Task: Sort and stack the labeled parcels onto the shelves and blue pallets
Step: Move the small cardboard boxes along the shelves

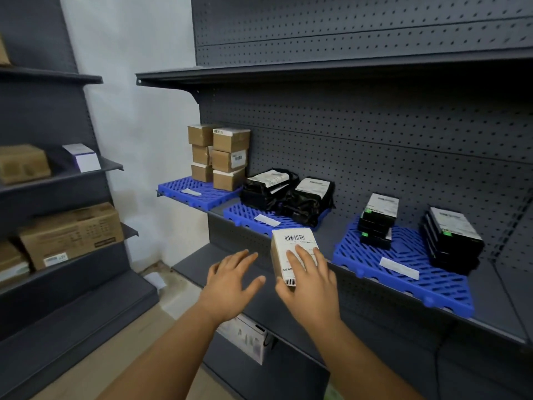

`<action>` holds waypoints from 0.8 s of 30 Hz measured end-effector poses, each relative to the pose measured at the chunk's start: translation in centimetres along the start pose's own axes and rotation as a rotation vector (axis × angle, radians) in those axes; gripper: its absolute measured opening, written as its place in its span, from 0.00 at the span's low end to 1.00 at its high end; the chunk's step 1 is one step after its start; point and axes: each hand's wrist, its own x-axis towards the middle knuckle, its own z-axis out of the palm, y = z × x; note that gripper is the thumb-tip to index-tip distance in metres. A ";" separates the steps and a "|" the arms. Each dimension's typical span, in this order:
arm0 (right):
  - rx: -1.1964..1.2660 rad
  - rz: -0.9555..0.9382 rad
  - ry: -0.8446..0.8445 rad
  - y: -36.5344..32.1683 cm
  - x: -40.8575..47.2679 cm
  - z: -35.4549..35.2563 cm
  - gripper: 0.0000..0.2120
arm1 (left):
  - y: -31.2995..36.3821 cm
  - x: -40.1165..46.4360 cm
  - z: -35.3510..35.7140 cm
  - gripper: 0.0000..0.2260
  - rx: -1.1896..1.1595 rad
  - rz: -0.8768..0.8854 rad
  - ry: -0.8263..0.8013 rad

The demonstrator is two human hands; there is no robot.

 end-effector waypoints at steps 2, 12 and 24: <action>-0.006 0.015 0.021 -2.2 1.5 0.4 0.28 | -2.1 1.5 -1.6 0.32 -0.032 0.036 0.010; -0.001 0.047 0.012 -10.3 9.2 2.8 0.30 | -10.6 6.7 -6.4 0.26 -0.022 0.056 0.047; 0.039 0.047 0.115 -14.7 20.5 9.3 0.27 | -16.6 17.8 -10.7 0.27 0.039 0.039 0.092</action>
